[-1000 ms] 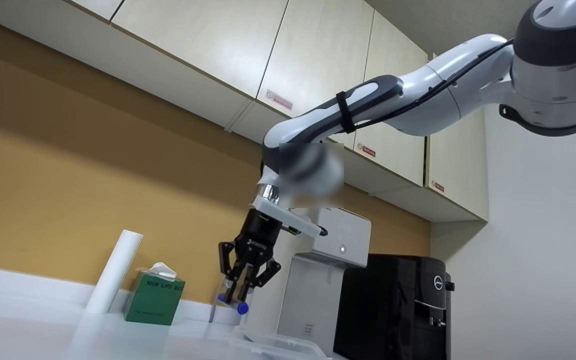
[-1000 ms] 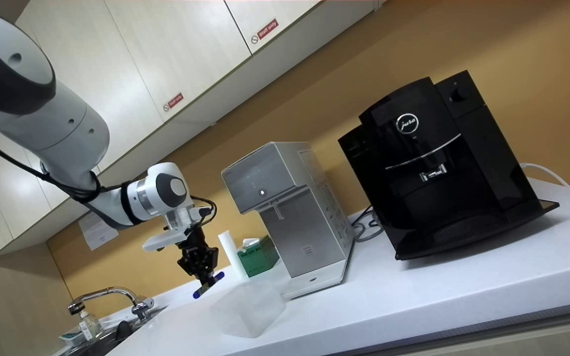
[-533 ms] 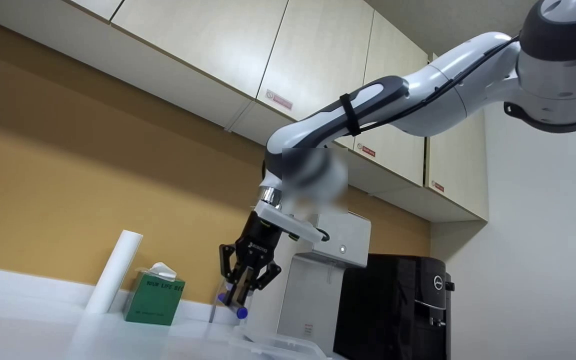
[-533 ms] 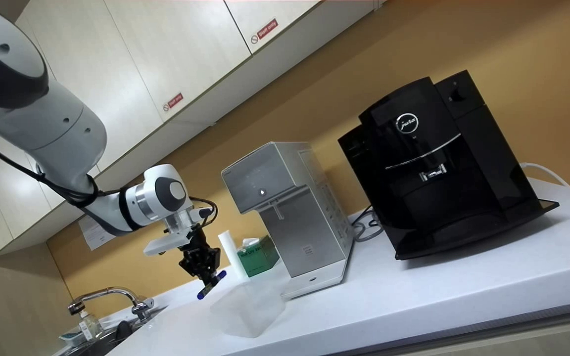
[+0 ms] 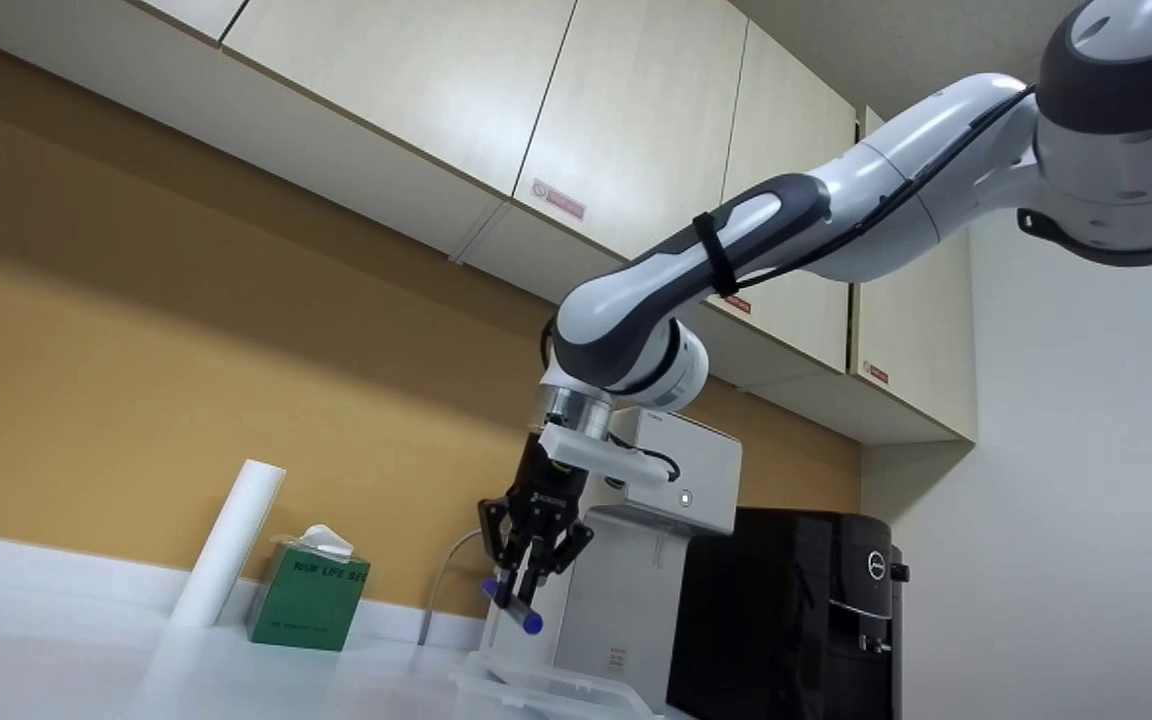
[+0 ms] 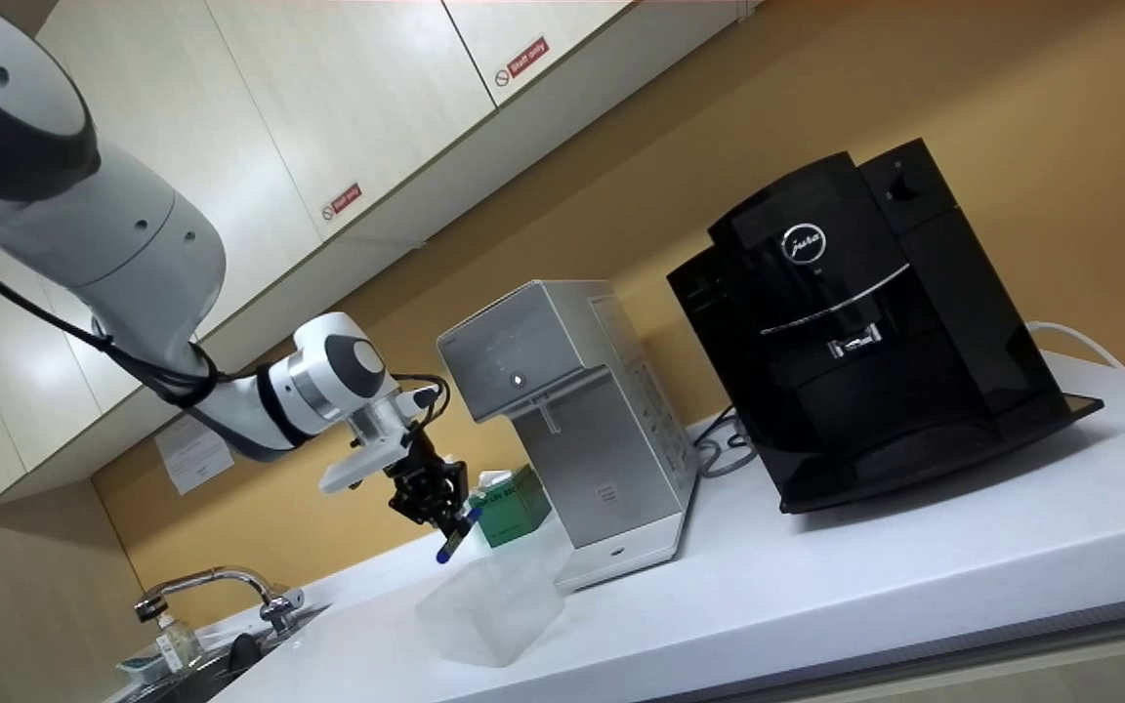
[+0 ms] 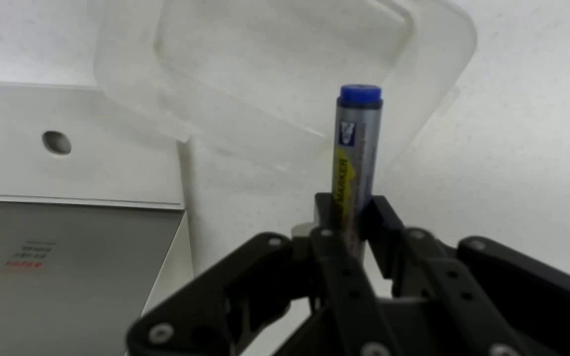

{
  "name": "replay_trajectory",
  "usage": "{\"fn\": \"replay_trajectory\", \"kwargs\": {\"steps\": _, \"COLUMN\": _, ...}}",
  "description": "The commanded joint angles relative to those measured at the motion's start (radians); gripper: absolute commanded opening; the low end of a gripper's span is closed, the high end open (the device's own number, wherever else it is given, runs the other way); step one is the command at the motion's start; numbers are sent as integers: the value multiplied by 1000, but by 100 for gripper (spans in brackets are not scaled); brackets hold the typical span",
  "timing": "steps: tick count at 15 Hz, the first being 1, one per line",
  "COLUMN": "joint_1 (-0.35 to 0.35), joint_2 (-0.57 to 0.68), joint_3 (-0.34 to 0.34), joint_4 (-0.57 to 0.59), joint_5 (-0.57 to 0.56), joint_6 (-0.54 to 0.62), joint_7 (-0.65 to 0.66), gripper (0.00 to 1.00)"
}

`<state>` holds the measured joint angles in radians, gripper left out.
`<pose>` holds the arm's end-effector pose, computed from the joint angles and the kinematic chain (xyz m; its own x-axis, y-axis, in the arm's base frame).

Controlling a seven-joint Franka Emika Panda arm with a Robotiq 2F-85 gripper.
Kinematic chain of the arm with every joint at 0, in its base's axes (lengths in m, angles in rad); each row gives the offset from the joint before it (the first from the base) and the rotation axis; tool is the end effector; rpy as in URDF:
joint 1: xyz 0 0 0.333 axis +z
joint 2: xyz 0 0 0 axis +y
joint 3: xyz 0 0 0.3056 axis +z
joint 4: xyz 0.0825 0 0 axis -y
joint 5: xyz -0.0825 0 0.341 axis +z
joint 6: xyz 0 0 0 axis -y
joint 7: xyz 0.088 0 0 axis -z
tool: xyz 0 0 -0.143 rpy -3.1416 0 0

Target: Put the marker in the bowl

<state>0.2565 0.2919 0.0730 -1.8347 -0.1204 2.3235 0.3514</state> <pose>0.5841 0.1913 0.3697 0.9766 0.0465 0.2099 0.0455 -0.9989 0.0095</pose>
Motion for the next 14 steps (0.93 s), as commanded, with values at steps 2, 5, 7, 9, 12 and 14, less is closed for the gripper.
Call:
{"fn": "replay_trajectory", "kwargs": {"steps": 2, "joint_1": -22, "joint_2": -24, "joint_3": -10, "joint_4": -52, "joint_5": -34, "joint_6": 103, "joint_7": 0, "gripper": 5}}
{"fn": "replay_trajectory", "kwargs": {"steps": 5, "joint_1": -27, "joint_2": -32, "joint_3": -7, "joint_4": -96, "joint_5": -20, "joint_6": 171, "joint_7": -8, "gripper": 5}}
{"fn": "replay_trajectory", "kwargs": {"steps": 7, "joint_1": -28, "joint_2": -42, "joint_3": -6, "joint_4": -126, "joint_5": -14, "joint_6": 200, "joint_7": -12, "gripper": 5}}
{"fn": "replay_trajectory", "kwargs": {"steps": 9, "joint_1": -29, "joint_2": -55, "joint_3": -7, "joint_4": -158, "joint_5": -12, "joint_6": 224, "joint_7": -11, "gripper": 5}}
{"fn": "replay_trajectory", "kwargs": {"steps": 12, "joint_1": -32, "joint_2": -78, "joint_3": -13, "joint_4": -215, "joint_5": -24, "joint_6": 262, "joint_7": -8, "gripper": 5}}
{"fn": "replay_trajectory", "kwargs": {"steps": 14, "joint_1": -40, "joint_2": -97, "joint_3": -8, "joint_4": -261, "joint_5": -15, "joint_6": 293, "joint_7": -19, "gripper": 5}}
